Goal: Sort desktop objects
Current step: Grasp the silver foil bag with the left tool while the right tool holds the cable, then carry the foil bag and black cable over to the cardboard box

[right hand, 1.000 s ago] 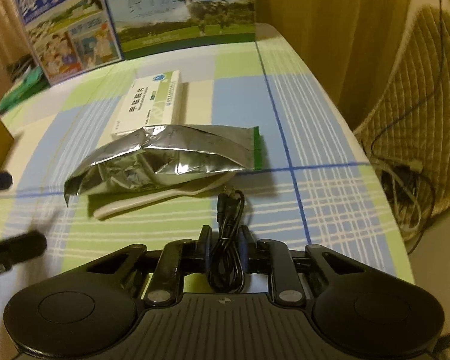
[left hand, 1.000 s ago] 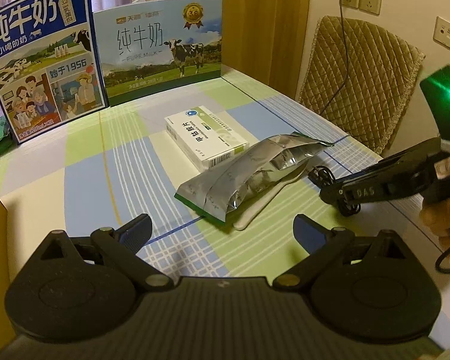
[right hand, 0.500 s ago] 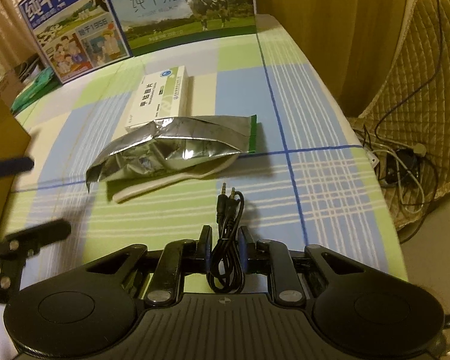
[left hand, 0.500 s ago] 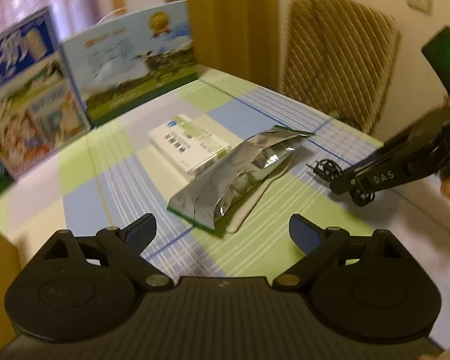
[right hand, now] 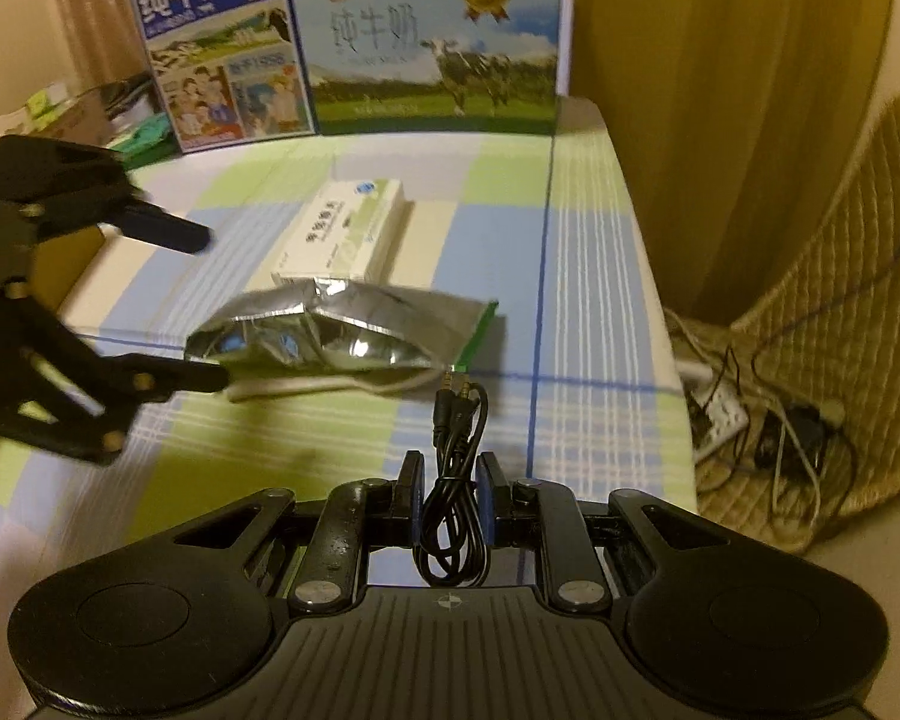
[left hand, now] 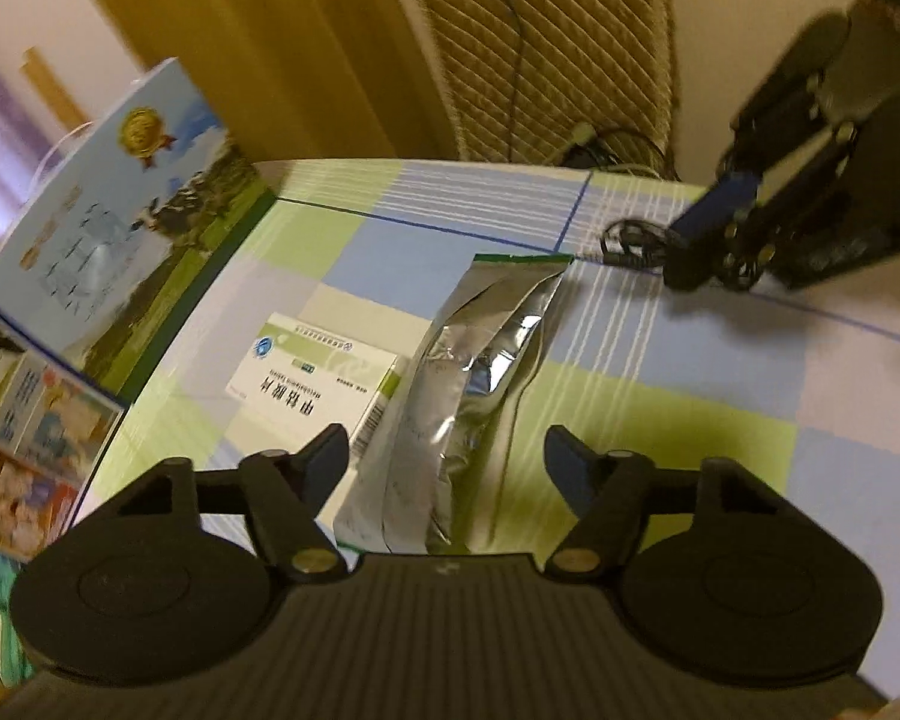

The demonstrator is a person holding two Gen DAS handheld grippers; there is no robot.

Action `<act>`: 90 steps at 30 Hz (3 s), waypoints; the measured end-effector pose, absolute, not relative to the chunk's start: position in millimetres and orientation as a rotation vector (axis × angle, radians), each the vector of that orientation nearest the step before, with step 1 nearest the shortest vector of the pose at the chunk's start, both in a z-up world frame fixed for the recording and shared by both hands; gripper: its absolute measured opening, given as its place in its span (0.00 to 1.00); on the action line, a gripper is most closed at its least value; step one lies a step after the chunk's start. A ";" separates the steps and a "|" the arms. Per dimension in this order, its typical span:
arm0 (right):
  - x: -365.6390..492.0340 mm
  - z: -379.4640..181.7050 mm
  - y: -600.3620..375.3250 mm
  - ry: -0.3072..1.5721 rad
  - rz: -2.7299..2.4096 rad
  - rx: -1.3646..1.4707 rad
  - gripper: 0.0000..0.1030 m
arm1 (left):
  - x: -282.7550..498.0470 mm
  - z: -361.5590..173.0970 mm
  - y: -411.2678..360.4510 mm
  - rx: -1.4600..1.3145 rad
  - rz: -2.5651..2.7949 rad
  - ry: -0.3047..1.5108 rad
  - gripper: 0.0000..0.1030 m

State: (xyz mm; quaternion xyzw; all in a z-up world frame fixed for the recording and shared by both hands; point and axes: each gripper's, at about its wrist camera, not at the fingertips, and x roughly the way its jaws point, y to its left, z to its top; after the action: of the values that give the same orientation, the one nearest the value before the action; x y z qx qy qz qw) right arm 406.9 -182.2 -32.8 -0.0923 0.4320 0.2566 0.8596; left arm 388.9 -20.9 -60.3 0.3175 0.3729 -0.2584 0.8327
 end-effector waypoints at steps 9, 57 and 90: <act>422.3 -48.8 -174.9 0.913 0.565 -0.281 0.14 | 424.1 -90.8 -24.5 0.751 -0.622 0.865 0.50; 324.8 -74.2 -152.0 1.048 0.683 -0.245 0.31 | 293.5 -85.5 3.1 0.439 -0.418 1.122 0.56; 310.0 -73.1 -144.7 0.962 0.637 -0.276 0.10 | 307.5 -91.7 -10.3 0.396 -0.435 1.174 0.32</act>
State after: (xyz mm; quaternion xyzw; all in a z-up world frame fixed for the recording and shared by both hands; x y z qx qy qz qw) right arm 310.0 -144.7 -73.1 -0.1300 0.4532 0.3001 0.8292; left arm 307.5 -10.3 -91.7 0.1841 0.5458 -0.2021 0.7921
